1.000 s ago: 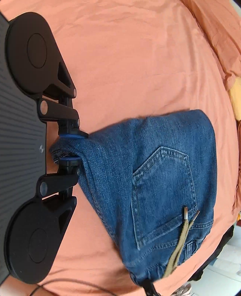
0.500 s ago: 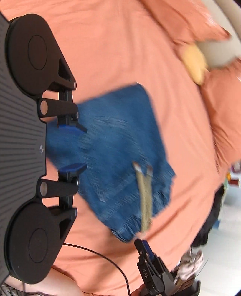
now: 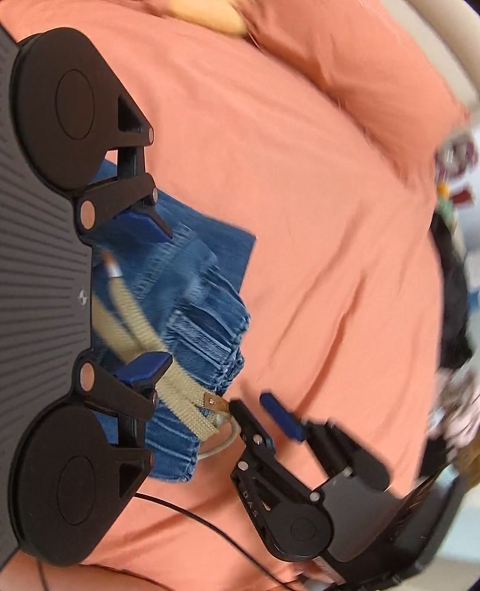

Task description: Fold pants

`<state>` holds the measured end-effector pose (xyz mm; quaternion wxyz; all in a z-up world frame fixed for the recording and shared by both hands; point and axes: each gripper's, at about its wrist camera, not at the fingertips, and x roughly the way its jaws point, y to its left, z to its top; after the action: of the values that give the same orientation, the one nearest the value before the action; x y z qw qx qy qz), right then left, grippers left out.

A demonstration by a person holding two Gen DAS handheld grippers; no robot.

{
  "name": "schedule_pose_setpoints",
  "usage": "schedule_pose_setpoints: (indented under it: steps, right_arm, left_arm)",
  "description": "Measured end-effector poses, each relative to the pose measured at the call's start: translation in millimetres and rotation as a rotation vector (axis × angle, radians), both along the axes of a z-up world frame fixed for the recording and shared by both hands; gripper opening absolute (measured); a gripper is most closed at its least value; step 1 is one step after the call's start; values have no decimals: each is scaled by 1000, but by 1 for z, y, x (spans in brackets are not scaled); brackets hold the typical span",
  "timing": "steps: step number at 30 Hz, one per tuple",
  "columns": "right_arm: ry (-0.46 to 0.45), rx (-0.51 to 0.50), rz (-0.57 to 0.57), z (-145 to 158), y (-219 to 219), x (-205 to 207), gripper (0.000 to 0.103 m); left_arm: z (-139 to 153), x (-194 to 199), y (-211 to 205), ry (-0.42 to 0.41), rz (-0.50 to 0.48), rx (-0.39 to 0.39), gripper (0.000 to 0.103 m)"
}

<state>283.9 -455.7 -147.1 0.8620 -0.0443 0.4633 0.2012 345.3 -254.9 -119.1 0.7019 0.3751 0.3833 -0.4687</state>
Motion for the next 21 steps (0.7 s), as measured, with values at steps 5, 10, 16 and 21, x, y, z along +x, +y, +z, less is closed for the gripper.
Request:
schedule_pose_setpoints:
  steps: [5,10,16,21]
  right_arm:
    - [-30,-58,149,-13,6,23,25]
    - [-44,-117,299,-25,16,41,25]
    - [-121,-153,394,-27,26,43,25]
    - [-164,-187,431,-28,31,38,16]
  left_arm:
    - [-31,22,-34,37,-158,167,85]
    - [-50,48,-53,155,-200,210,89]
    - [-65,67,-51,265,-87,129,78]
    - [-50,35,-24,158,21,22,38]
